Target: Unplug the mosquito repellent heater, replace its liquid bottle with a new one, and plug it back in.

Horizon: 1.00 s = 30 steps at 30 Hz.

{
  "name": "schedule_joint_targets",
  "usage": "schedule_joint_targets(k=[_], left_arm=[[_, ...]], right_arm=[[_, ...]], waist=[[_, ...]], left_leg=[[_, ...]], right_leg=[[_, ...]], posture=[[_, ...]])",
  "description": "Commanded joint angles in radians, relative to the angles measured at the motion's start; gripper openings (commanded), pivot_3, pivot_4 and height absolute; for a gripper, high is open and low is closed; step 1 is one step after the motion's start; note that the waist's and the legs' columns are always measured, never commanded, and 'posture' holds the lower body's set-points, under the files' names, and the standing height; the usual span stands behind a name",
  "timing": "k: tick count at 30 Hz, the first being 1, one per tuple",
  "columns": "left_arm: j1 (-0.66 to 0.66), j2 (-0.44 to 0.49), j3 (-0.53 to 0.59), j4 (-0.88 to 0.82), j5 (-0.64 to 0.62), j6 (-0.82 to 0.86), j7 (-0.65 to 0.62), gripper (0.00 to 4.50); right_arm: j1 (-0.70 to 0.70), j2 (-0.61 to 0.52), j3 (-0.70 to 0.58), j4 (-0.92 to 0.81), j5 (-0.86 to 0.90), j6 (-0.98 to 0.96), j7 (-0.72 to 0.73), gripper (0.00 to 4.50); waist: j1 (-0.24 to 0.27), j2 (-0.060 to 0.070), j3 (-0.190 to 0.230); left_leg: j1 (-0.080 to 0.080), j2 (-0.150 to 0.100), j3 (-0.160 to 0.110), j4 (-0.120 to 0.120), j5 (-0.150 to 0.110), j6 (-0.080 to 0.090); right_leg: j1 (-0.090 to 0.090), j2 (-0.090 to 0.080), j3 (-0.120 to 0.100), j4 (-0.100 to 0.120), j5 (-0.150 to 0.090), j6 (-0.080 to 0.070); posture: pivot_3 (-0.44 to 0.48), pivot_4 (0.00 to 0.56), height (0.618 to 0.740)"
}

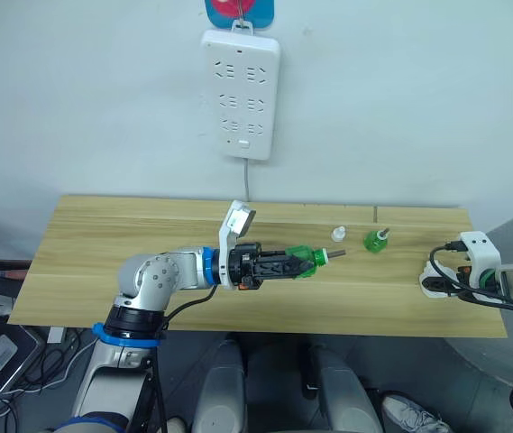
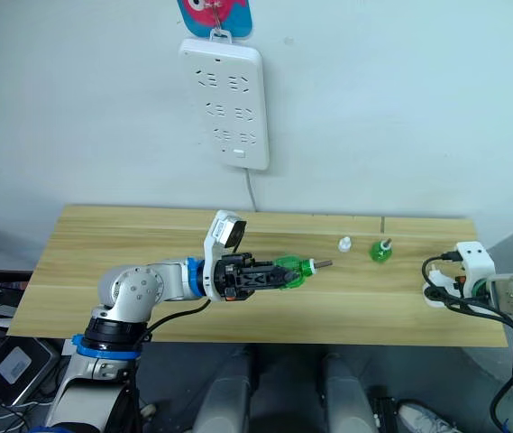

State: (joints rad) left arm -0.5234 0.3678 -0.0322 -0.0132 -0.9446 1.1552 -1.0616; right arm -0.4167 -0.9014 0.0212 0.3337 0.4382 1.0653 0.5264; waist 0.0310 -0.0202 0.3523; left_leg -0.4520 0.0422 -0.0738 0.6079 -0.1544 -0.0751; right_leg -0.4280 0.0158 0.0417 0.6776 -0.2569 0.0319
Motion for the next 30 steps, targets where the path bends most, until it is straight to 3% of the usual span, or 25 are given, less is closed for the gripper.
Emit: schedule_joint_targets(k=[1,3,7,11,14,17,20,23,30], left_arm=[[0.010,0.003,0.003,-0.049,-0.028,0.001,-0.011,2.33],[0.010,0.004,0.003,-0.049,-0.029,0.002,-0.011,2.33],[0.010,0.000,0.000,-0.051,-0.032,0.002,-0.018,2.33],[0.013,-0.001,0.006,-0.051,-0.053,0.009,-0.040,2.33],[0.007,-0.010,0.013,-0.033,-0.078,0.023,-0.048,2.33],[-0.010,-0.033,0.020,-0.008,-0.108,0.046,-0.045,2.33],[-0.027,-0.061,0.007,0.015,-0.108,0.038,-0.048,2.33],[-0.062,-0.099,-0.003,0.048,-0.105,0.032,-0.049,2.33],[-0.121,-0.142,-0.035,0.122,-0.057,-0.011,-0.089,2.33]], right_arm=[[-0.008,-0.011,-0.017,0.003,-0.036,-0.024,0.037,3.50],[-0.002,-0.012,-0.025,-0.007,-0.041,-0.022,0.055,2.95],[0.032,-0.054,-0.062,-0.080,-0.025,0.012,0.101,2.97],[0.065,-0.126,-0.228,-0.179,0.086,0.163,0.166,2.97],[0.039,-0.158,-0.435,-0.263,0.326,0.475,0.307,2.97],[0.037,-0.233,-0.545,-0.201,0.689,0.549,0.297,2.97],[0.052,-0.323,-0.518,-0.132,1.100,0.549,0.190,2.97],[0.127,-0.404,-0.441,-0.180,1.479,0.453,0.045,2.97],[0.230,-0.366,-0.435,-0.364,1.534,0.316,0.009,2.97]], waist=[[0.000,0.000,0.003],[0.001,-0.001,0.004],[0.002,-0.001,0.006],[0.005,0.003,0.009],[0.004,0.003,0.010],[0.003,0.003,0.010],[0.000,0.002,0.011],[-0.002,0.001,0.011],[-0.006,0.001,0.011]], left_leg=[[0.000,0.000,0.000,0.000,0.000,0.000],[0.000,0.000,0.000,0.000,0.000,0.000],[0.000,0.000,0.000,0.000,0.000,0.000],[-0.003,-0.001,0.001,0.000,0.000,0.000],[-0.003,-0.001,0.002,0.000,0.000,0.000],[-0.003,0.000,0.001,-0.001,0.000,0.000],[-0.004,-0.001,0.002,0.000,0.000,0.000],[-0.006,-0.002,0.002,0.001,-0.001,0.001],[-0.012,-0.003,0.002,0.002,-0.001,0.002]], right_leg=[[0.000,0.000,0.000,0.000,0.000,0.000],[0.000,0.000,0.000,0.000,0.000,0.000],[0.000,0.000,0.000,0.000,0.000,0.000],[-0.003,-0.001,0.001,0.000,0.000,0.001],[-0.004,-0.001,0.001,0.001,0.000,0.001],[-0.004,0.000,0.001,0.001,0.000,0.001],[-0.004,-0.001,0.001,0.000,0.000,0.001],[-0.004,-0.002,0.002,-0.002,0.000,0.002],[-0.010,-0.001,0.001,-0.001,0.001,0.004]], posture=[[0.253,0.378,0.740],[0.253,0.378,0.740],[0.249,0.373,0.740],[0.230,0.364,0.740],[0.207,0.364,0.740],[0.194,0.361,0.740],[0.158,0.355,0.740],[0.134,0.350,0.740],[0.113,0.348,0.740]])
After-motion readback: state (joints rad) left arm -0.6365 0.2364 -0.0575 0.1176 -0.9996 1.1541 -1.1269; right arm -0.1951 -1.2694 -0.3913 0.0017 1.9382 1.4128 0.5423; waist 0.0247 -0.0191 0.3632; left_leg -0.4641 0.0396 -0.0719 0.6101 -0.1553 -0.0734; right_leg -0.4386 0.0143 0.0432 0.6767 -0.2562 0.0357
